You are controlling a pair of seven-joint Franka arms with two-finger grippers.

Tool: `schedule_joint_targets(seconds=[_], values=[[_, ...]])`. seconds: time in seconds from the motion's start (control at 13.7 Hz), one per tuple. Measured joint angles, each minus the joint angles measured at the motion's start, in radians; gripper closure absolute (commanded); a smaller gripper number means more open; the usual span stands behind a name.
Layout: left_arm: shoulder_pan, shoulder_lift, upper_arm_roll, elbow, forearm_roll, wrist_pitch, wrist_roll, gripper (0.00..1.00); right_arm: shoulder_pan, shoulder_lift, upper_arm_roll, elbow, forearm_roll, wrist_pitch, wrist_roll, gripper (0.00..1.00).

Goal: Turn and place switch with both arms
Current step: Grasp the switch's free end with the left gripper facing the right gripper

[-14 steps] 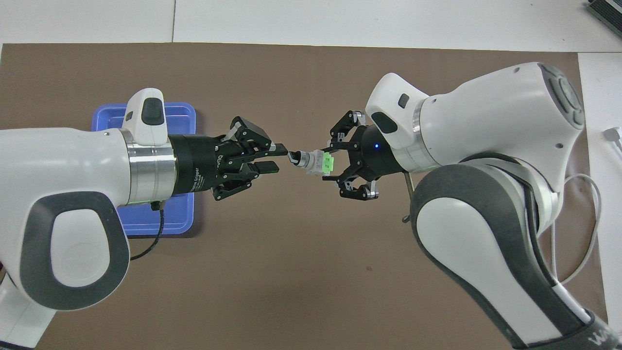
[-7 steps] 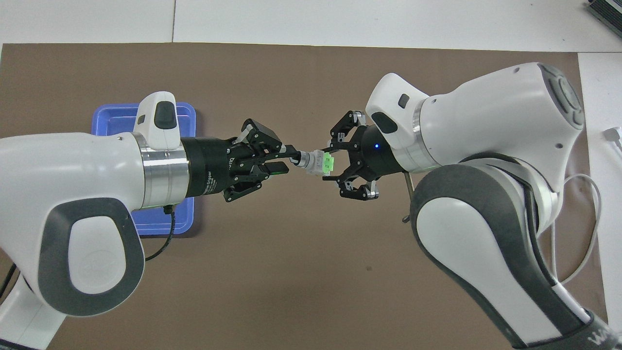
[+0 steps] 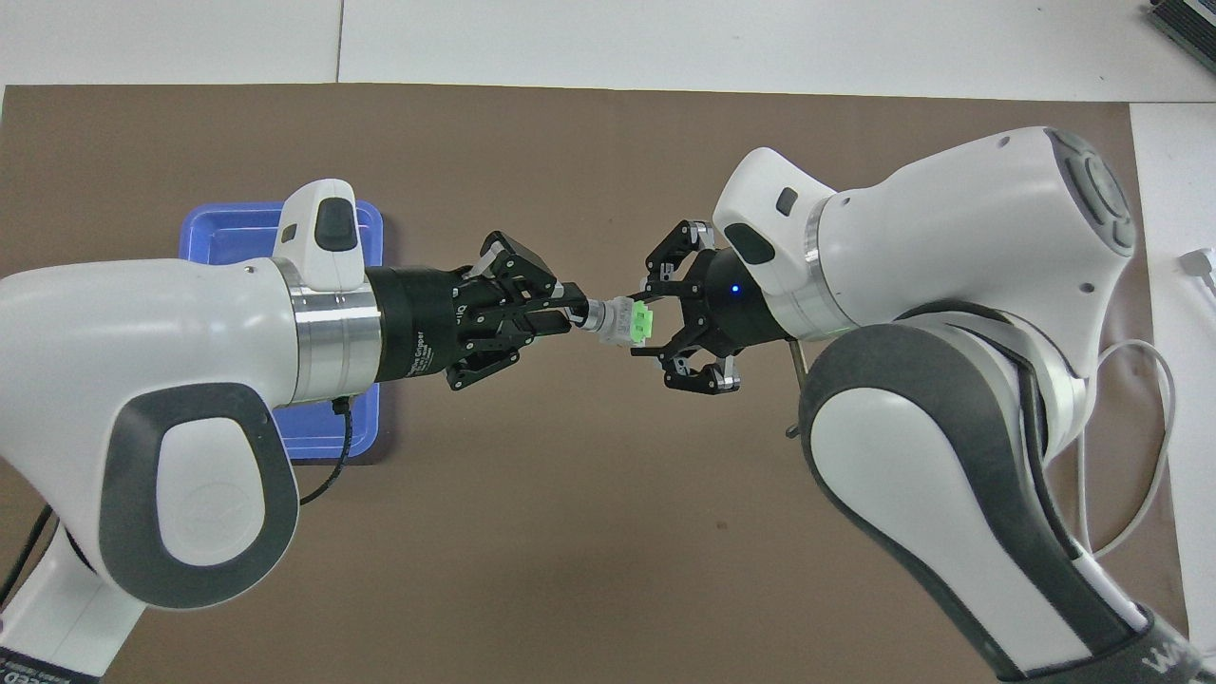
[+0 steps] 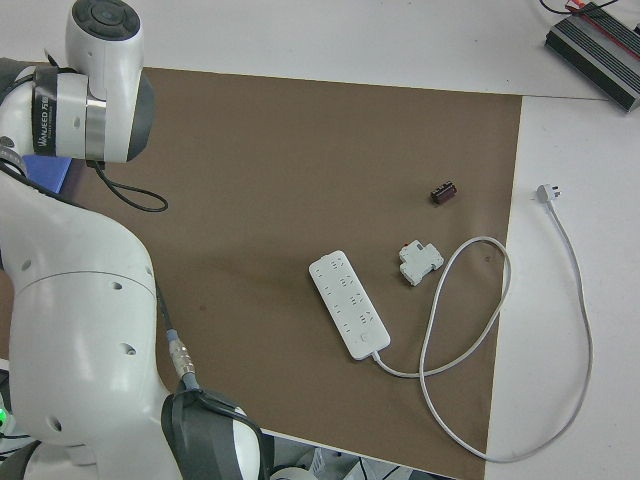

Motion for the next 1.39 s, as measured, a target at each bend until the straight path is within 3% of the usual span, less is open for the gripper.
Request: schedule_joint_targets(seconds=[0.58, 0.73, 1.39], values=[[-0.013, 0.015, 0.0, 0.0, 0.0, 0.023, 0.006, 0.87, -0.001, -0.003, -0.003, -0.011, 0.0, 0.014, 0.0, 1.0], [-0.013, 0.015, 0.0, 0.0, 0.0, 0.023, 0.006, 1.0, -0.002, -0.006, -0.004, -0.013, 0.0, 0.016, 0.0, 1.0], [-0.015, 0.018, 0.001, 0.0, 0.001, 0.027, 0.053, 1.0, -0.002, -0.024, -0.004, -0.037, 0.0, 0.051, 0.0, 1.0]])
